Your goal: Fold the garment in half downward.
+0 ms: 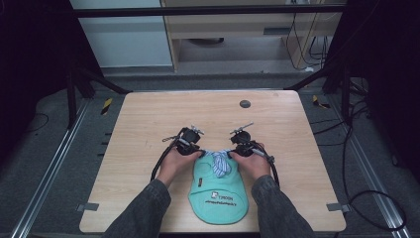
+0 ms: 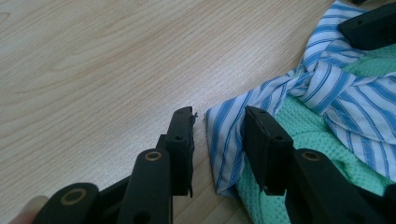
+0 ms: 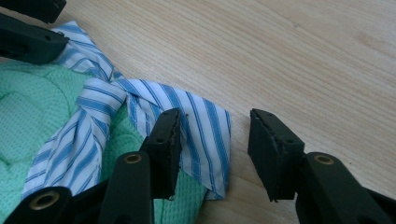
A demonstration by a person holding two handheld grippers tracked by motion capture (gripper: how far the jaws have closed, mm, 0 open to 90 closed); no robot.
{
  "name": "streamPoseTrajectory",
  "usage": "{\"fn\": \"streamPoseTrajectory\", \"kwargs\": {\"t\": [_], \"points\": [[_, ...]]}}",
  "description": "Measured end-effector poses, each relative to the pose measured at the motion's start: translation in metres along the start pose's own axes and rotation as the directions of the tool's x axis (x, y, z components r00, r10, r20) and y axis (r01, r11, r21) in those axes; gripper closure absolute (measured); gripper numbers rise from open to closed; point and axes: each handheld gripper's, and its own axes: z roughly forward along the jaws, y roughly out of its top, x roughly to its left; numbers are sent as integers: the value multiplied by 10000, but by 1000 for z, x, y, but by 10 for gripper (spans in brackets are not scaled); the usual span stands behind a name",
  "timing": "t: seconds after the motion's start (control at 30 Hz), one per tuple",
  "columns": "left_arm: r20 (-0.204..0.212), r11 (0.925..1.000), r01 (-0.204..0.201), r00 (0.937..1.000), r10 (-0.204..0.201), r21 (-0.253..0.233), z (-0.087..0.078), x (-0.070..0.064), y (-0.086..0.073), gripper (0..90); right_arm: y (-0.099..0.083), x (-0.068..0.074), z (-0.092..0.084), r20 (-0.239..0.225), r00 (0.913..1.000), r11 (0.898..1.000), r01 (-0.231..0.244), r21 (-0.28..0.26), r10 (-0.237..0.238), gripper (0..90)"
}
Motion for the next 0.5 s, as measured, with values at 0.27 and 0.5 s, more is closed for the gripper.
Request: {"fn": "streamPoseTrajectory", "kwargs": {"t": [0.27, 0.5], "points": [[6, 10000, -32, 10000, 32, 44, 2, 0, -1, 627, -1, 4, 1, 248, 9992, 9994, 324, 73, -326, 539], [107, 10000, 0, 9999, 1, -51, 3, 1, -3, 626, -1, 6, 1, 285, 9986, 9990, 445, 91, -447, 559]]}}
